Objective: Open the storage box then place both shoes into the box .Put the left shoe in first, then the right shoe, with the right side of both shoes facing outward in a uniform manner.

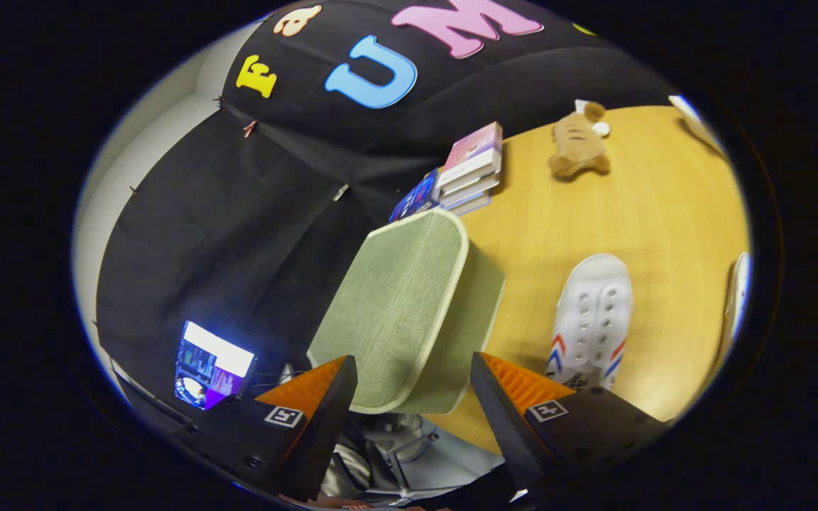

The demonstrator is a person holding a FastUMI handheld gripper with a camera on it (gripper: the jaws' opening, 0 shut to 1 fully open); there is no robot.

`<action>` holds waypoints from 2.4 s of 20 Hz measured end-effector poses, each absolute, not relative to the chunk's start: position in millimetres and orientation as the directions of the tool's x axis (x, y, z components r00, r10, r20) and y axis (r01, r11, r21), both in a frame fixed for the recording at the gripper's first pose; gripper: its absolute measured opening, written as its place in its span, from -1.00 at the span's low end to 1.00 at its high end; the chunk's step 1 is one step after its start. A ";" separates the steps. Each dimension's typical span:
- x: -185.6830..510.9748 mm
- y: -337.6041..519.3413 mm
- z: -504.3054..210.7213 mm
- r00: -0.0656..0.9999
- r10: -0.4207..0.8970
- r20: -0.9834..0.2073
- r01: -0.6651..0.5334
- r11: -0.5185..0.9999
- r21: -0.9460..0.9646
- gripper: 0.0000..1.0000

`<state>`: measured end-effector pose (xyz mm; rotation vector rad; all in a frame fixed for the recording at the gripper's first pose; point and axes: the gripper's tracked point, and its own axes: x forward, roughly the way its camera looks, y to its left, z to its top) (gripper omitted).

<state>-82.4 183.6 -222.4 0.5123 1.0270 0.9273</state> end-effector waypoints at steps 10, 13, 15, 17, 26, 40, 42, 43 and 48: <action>-102.5 229.9 -248.2 -0.030 0.932 -0.362 -0.338 0.332 0.881 0.96; -98.8 239.4 -243.9 -0.048 0.952 -0.304 -0.233 0.285 0.930 0.96; -94.6 241.9 -238.1 -0.041 0.960 -0.277 -0.168 0.267 0.949 0.92; -92.9 238.5 -230.1 -0.036 0.965 -0.260 -0.127 0.253 0.959 0.91; -76.7 235.6 -182.4 0.000 0.980 -0.198 -0.009 0.198 0.980 0.43; -78.5 253.4 -208.4 0.025 0.894 -0.448 -0.011 0.449 0.894 -0.89; -79.1 257.2 -203.2 0.044 0.884 -0.465 -0.034 0.466 0.884 -0.90; -79.7 256.2 -195.0 0.050 0.884 -0.465 -0.042 0.467 0.883 -0.90; -74.0 269.4 -159.1 0.101 0.880 -0.464 -0.058 0.471 0.880 -0.90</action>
